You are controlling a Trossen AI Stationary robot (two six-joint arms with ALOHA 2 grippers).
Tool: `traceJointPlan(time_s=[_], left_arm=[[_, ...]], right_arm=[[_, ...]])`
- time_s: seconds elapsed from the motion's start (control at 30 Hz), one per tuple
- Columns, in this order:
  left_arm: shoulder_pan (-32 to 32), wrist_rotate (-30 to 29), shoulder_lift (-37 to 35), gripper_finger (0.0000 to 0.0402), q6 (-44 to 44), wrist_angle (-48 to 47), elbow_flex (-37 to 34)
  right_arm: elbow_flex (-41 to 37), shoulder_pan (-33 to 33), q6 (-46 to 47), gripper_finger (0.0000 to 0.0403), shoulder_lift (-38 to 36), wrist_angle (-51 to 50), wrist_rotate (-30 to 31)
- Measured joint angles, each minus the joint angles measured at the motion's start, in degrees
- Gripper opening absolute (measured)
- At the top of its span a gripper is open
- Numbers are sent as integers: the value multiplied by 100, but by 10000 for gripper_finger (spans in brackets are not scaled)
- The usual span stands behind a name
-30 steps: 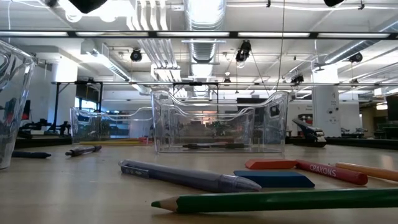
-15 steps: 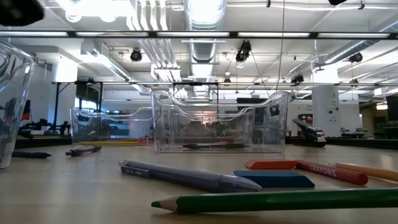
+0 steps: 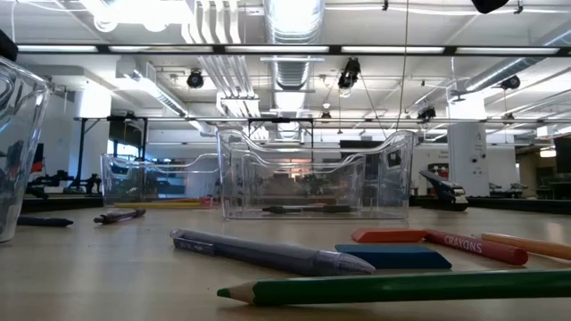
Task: Sort crayons/erasers/pens/pencils in bins
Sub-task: Put the gray crayon into the bottom transparent bin, then put the green pencil into the top left transparent bin
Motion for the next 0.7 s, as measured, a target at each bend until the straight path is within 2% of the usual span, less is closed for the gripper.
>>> traceJointPlan(time_s=[0.47,0.7], left_arm=[[-45,164,433,36,-13,13,-47],[-42,152,539,95,-37,15,-82]], right_arm=[[0,8,-7,233,2,-64,-96],[0,8,136,235,2,-74,-96]])
